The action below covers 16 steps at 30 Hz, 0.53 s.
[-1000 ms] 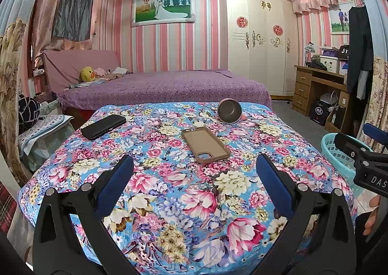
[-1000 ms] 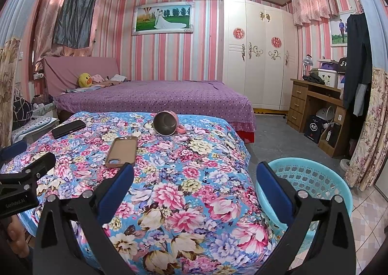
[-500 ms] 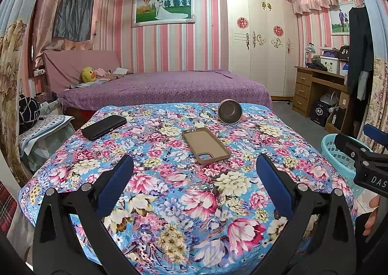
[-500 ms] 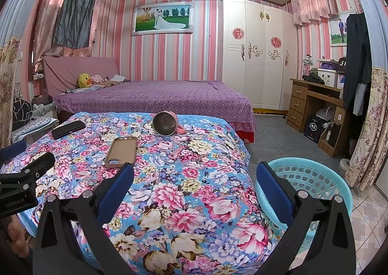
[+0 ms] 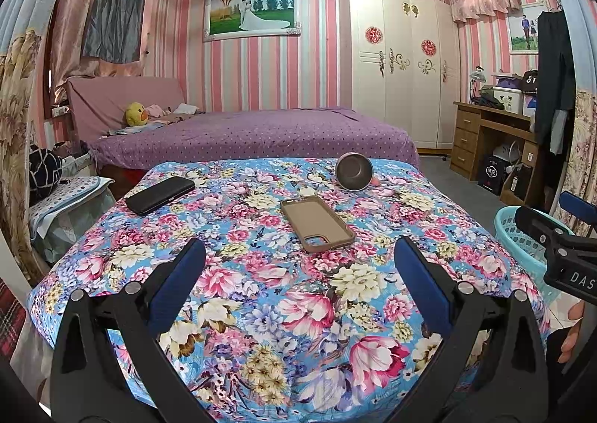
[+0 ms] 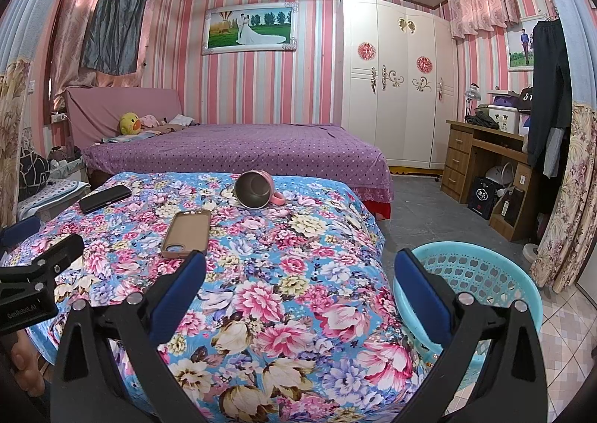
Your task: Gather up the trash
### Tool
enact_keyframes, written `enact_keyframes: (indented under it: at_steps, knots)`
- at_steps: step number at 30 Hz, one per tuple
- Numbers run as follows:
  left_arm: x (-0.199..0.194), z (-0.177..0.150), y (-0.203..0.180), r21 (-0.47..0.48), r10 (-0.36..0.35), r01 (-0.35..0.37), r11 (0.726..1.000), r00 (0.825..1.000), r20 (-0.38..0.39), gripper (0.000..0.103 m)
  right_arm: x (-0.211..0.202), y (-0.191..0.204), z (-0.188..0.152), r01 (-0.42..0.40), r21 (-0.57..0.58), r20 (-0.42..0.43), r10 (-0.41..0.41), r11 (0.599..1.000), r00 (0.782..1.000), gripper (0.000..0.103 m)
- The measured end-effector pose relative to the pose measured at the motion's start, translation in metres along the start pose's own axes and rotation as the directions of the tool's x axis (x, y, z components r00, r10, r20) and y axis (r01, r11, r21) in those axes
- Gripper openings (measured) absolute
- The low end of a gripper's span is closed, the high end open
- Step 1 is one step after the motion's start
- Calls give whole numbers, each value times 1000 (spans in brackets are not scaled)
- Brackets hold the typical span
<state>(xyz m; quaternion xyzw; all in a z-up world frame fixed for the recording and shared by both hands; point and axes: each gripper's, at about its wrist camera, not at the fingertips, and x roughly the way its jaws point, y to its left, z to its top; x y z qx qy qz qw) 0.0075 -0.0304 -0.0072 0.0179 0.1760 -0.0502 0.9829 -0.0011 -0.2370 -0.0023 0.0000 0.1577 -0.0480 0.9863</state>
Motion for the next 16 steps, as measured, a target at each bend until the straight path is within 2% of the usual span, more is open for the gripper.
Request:
enact_keyframes:
  at_steps: [16]
  knots:
    - [0,0,0,-2,3,-3,1000,1000,-4,98,0,0,0,1,-2,0,0,1000,1000,99]
